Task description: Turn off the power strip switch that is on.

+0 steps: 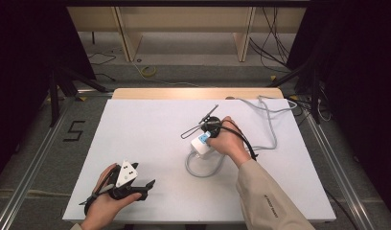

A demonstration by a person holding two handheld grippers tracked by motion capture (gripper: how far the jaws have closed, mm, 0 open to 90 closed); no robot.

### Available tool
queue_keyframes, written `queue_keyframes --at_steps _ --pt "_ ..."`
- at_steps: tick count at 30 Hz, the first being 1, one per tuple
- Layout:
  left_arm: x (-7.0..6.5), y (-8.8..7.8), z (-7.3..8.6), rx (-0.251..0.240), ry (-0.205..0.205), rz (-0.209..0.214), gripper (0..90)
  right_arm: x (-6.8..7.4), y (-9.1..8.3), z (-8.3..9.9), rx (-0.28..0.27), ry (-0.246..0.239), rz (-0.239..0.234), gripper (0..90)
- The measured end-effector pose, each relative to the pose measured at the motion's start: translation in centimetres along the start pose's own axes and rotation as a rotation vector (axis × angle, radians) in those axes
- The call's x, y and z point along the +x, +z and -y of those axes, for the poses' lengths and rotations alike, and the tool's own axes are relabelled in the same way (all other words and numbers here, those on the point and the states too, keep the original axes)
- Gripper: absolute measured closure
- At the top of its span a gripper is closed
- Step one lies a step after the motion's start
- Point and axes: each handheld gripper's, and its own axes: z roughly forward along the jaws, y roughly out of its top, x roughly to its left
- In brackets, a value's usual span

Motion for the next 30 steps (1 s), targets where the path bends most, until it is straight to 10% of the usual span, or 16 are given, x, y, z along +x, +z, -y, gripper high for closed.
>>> queue_keyframes --at_steps 30 --pt "0.01 0.04 0.00 0.002 0.003 0.002 18.0 -0.15 0.04 0.19 -0.013 0.020 -0.010 90.0"
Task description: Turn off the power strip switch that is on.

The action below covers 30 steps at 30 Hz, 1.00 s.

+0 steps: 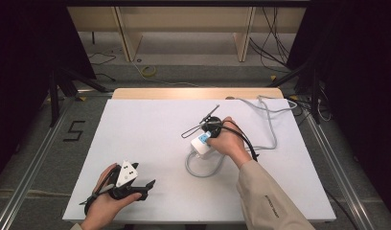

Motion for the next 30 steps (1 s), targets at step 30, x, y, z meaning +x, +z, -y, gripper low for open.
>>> queue_keyframes --at_steps 30 --pt "0.1 0.1 0.1 0.004 -0.008 -0.002 18.0 -0.8 -4.5 4.2 -0.211 0.026 0.029 85.4"
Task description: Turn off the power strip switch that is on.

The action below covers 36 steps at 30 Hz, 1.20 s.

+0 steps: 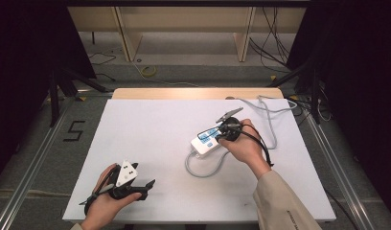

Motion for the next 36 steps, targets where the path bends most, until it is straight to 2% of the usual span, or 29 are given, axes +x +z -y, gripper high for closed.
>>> queue_keyframes --at_steps 11,20,24,29,32,36 --pt "0.0 0.0 0.0 0.005 -0.004 -0.003 18.0 -0.2 -1.7 2.3 -0.067 0.002 0.015 74.1" --pt "0.0 0.1 0.0 0.002 -0.009 -0.006 18.0 -0.5 -3.0 4.0 -0.098 0.013 0.030 65.4" --pt "0.1 0.0 0.1 0.005 -0.009 -0.008 18.0 -0.6 -3.6 5.1 -0.138 0.016 0.035 61.8" --pt "0.1 0.0 0.1 0.005 -0.011 -0.008 18.0 -1.0 -4.7 7.6 -0.208 0.037 0.018 56.1" --pt "0.1 0.0 0.1 0.007 -0.008 -0.010 18.0 -1.1 -5.4 9.6 -0.242 0.062 0.003 55.0" --pt "0.1 0.1 0.1 0.008 -0.015 -0.013 18.0 -1.0 -6.1 12.6 -0.304 0.061 -0.002 50.7"
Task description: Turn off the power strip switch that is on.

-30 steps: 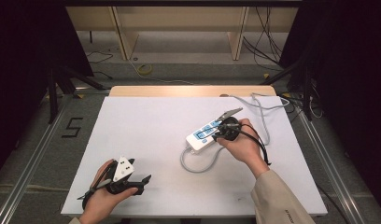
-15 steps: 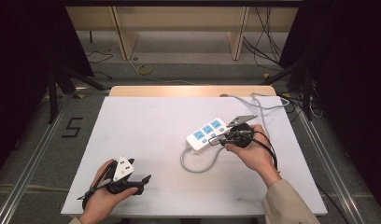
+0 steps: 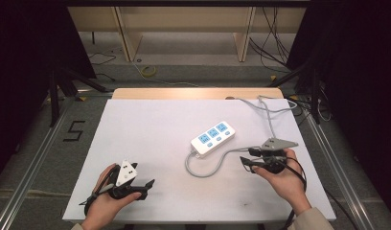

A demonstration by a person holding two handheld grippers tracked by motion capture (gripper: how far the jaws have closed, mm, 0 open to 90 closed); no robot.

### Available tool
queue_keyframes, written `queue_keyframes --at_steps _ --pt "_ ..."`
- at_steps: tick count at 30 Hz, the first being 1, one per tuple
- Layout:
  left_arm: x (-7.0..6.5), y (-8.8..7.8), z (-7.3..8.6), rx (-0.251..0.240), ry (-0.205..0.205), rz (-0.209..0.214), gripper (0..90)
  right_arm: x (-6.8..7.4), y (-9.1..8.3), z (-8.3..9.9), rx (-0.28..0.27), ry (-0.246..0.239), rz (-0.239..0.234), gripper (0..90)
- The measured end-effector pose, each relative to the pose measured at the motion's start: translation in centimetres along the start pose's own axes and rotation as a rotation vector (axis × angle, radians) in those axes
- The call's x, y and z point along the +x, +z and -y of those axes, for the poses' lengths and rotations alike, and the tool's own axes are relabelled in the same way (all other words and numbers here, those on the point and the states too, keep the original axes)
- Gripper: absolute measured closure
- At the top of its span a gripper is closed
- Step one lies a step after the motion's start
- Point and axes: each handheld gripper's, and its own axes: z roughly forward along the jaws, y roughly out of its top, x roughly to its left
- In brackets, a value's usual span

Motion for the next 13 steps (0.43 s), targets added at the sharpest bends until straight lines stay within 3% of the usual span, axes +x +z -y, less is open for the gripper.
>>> queue_keyframes --at_steps 6,13 --pt "0.0 0.0 0.0 0.000 -0.004 -0.003 18.0 0.1 -1.7 3.8 -0.115 0.027 0.030 41.8" --pt "-0.1 0.1 0.0 0.004 0.001 0.003 17.9 0.5 -2.0 4.8 -0.117 0.035 0.044 37.8"
